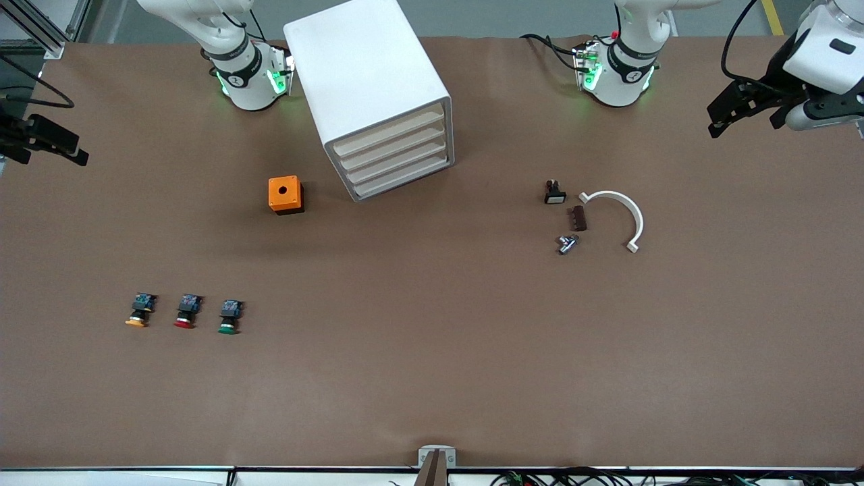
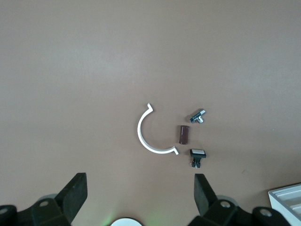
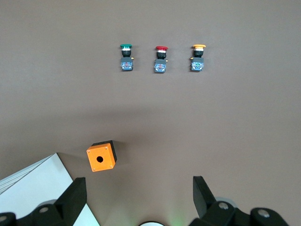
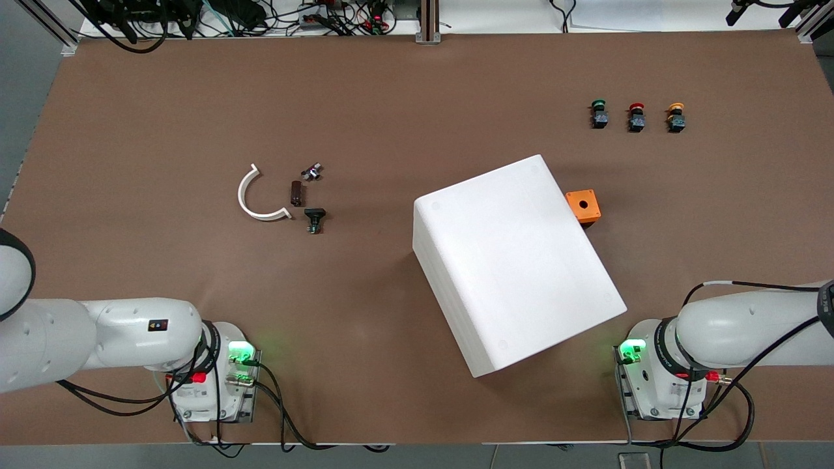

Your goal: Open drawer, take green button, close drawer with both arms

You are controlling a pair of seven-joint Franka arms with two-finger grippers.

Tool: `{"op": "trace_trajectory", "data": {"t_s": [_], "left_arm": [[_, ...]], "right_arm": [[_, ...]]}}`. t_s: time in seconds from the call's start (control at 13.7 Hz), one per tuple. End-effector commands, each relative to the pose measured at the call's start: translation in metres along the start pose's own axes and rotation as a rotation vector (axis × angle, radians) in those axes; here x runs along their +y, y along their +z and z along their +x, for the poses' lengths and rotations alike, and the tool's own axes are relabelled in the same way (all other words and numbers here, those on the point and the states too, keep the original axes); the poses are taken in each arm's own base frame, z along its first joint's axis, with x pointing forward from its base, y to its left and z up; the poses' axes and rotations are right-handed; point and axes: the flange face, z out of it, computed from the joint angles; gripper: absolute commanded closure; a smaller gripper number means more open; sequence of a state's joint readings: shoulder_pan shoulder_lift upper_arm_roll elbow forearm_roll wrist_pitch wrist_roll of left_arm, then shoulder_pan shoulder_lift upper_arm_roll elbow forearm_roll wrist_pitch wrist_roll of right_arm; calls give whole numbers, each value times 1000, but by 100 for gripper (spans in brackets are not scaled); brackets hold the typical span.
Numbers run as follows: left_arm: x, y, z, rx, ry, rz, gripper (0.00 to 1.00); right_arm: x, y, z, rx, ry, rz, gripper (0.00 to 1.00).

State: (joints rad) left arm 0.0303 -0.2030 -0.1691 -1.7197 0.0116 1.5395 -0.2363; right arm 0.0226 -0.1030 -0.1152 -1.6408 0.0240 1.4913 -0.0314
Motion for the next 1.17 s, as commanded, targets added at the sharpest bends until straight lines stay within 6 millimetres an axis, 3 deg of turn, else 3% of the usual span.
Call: {"op": "trace_trajectory", "data": {"t_s": [0.0, 0.44, 1.09], "left_arm": [[-3, -7, 24, 1, 34, -9, 0], [-9, -6, 37, 0, 20, -20, 0], [-10, -1, 31, -63, 100, -8, 0]], "right_arm": [[-1, -1, -15, 28, -2, 4, 0], [2, -5, -15, 44, -5, -31, 0], [1, -9, -19, 50, 0, -34, 0]]}}
